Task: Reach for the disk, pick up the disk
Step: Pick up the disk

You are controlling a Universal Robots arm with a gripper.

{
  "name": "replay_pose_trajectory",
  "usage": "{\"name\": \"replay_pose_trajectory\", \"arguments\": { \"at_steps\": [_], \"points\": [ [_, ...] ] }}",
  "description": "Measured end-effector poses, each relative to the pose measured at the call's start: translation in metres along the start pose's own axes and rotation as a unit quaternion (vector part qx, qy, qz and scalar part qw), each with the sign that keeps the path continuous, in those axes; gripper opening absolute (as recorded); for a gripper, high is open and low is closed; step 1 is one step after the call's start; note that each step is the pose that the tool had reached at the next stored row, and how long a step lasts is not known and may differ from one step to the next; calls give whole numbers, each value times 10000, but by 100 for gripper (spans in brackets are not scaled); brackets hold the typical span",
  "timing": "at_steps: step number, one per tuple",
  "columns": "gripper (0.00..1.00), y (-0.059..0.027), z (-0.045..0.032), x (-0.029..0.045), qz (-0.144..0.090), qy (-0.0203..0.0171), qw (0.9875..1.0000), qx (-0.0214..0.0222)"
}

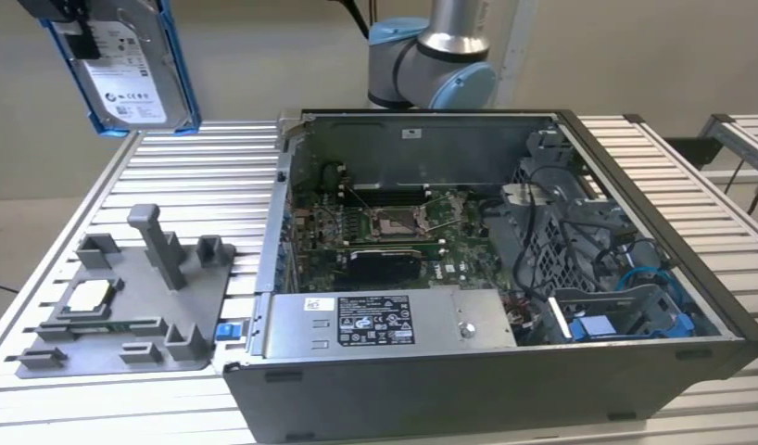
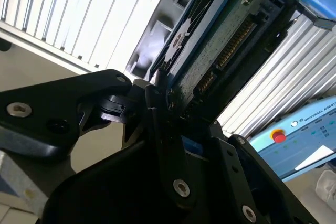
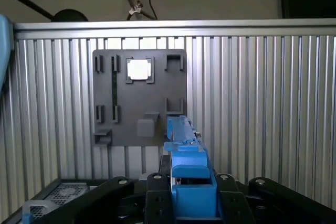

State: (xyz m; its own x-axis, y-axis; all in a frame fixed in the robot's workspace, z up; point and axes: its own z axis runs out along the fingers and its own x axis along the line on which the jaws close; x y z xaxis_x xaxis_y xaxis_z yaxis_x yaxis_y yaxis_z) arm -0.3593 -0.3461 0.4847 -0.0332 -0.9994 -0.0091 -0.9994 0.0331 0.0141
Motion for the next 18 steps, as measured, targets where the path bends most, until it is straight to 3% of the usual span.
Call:
{"name": "replay_pose_trajectory", "arguments": {
  "at_steps": [18],
  "points": [
    [0, -280, -4, -9, 0, 0, 10000, 0]
  ]
}}
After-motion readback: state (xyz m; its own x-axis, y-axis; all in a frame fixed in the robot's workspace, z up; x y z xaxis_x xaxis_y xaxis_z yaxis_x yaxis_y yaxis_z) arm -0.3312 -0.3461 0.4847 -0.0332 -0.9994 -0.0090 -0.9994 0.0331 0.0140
